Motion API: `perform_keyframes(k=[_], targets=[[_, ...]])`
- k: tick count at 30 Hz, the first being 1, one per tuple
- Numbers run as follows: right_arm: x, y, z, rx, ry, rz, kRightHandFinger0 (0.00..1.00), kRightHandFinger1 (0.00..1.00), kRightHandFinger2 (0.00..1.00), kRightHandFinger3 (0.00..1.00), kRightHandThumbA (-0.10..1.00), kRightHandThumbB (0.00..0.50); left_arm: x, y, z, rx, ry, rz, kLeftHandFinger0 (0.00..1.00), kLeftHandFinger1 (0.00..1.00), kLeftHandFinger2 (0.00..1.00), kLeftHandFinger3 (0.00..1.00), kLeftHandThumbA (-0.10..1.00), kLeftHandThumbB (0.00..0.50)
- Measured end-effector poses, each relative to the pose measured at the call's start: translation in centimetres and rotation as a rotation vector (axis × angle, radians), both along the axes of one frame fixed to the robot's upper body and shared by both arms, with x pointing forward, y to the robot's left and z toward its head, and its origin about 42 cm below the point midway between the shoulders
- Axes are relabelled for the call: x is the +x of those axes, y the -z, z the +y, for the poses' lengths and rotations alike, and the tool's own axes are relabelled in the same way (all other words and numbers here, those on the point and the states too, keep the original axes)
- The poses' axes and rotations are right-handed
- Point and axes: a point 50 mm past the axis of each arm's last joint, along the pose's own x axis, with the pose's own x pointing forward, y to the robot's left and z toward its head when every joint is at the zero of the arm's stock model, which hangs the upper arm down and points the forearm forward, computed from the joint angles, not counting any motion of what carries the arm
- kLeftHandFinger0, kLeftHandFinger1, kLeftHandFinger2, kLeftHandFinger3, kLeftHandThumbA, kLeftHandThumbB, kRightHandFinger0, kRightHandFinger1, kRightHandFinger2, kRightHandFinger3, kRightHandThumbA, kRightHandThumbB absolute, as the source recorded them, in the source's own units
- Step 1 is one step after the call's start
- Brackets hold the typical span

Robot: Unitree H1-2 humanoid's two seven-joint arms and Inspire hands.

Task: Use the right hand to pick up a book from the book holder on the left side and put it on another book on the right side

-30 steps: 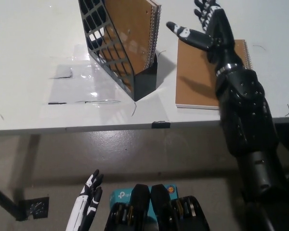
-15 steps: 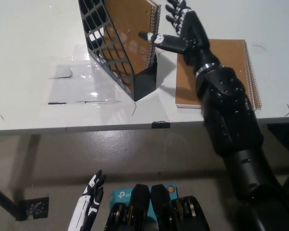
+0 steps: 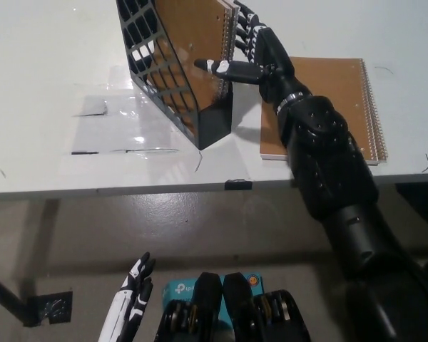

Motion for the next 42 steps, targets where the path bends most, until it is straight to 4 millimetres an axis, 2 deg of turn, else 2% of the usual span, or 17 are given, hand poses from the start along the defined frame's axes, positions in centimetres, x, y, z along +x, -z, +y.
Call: perform_keyframes(k=[5,10,12,13,14,15,16,17,18,19,20,21,22,24,26,35,42], targets=[[0.5,-0.8,0.4,-0.008,-0.005,0.000,0.94,1.00,1.00,1.00,1.00,0.305,0.0,-0.1,0.0,0.000,0.002,-0.002,1.00,1.00,1.00,1.00,0.97,0.202],[0.7,-1.3,0.7,-0.010,-0.004,-0.003,0.93,1.00,1.00,1.00,1.00,0.321,0.0,-0.1,0.0,0.003,0.004,-0.004,1.00,1.00,1.00,1.00,0.99,0.243],[0.7,-1.4,0.8,-0.010,-0.003,-0.005,0.83,0.96,1.00,1.00,0.97,0.321,0.0,-0.1,0.1,0.004,0.004,-0.004,1.00,1.00,1.00,1.00,0.99,0.230],[0.7,-1.5,0.8,-0.011,-0.001,-0.006,0.63,0.67,0.70,0.86,0.83,0.291,0.0,-0.1,0.1,0.005,0.005,-0.005,1.00,1.00,1.00,1.00,0.99,0.227],[0.7,-1.6,0.9,-0.015,0.003,-0.009,0.54,0.52,0.64,0.74,0.76,0.308,0.0,-0.1,0.1,0.006,0.006,-0.005,1.00,1.00,1.00,1.00,0.99,0.226],[0.7,-1.6,1.0,-0.022,0.009,-0.010,0.12,0.20,0.35,0.33,0.38,0.251,0.0,-0.1,0.1,0.007,0.006,-0.006,1.00,1.00,1.00,1.00,0.99,0.223],[0.7,-1.7,1.1,-0.030,0.015,-0.012,0.00,0.07,0.33,0.20,-0.06,0.230,0.0,-0.2,0.1,0.009,0.007,-0.007,1.00,1.00,1.00,1.00,0.99,0.221],[0.8,-1.8,1.2,-0.053,0.028,-0.016,0.00,0.04,0.34,0.21,-0.09,0.212,0.0,-0.2,0.1,0.010,0.008,-0.008,1.00,1.00,1.00,1.00,1.00,0.227],[0.9,-2.0,1.4,-0.081,0.039,-0.022,0.00,0.09,0.47,0.38,-0.10,0.179,0.0,-0.2,0.1,0.011,0.009,-0.009,1.00,1.00,1.00,1.00,1.00,0.228],[0.9,-2.0,1.6,-0.109,0.047,-0.029,0.14,0.30,0.67,0.42,-0.10,0.172,0.0,-0.2,0.2,0.013,0.009,-0.009,1.00,1.00,1.00,1.00,1.00,0.232],[0.9,-2.0,1.8,-0.129,0.052,-0.034,0.26,0.34,0.53,0.50,-0.10,0.163,0.0,-0.2,0.2,0.014,0.009,-0.009,1.00,1.00,1.00,1.00,1.00,0.228],[0.9,-2.0,1.9,-0.157,0.056,-0.041,0.08,0.12,0.35,0.57,-0.10,0.145,0.0,-0.2,0.2,0.016,0.010,-0.009,1.00,1.00,1.00,1.00,1.00,0.222],[0.8,-1.9,2.2,-0.185,0.059,-0.047,0.00,0.07,0.49,0.64,-0.10,0.140,0.0,-0.2,0.3,0.018,0.010,-0.009,1.00,1.00,1.00,1.00,1.00,0.226],[0.7,-1.8,2.4,-0.217,0.066,-0.060,0.00,0.26,0.76,0.76,-0.10,0.140,0.0,-0.3,0.3,0.021,0.011,-0.010,1.00,1.00,1.00,1.00,1.00,0.220],[0.7,-1.9,2.6,-0.237,0.074,-0.072,0.01,0.45,0.79,0.82,-0.10,0.138,0.1,-0.3,0.4,0.024,0.012,-0.012,1.00,1.00,1.00,1.00,1.00,0.221],[0.8,-1.4,2.2,-0.274,0.109,-0.083,0.00,0.52,0.80,0.86,-0.10,0.141,0.2,-0.5,0.5,0.025,0.013,-0.017,1.00,1.00,1.00,1.00,1.00,0.219],[1.0,-1.5,1.7,-0.220,0.111,-0.063,0.00,0.37,0.76,0.79,-0.10,0.111,0.3,-0.5,0.5,0.027,0.013,-0.018,1.00,1.00,1.00,1.00,1.00,0.206]])
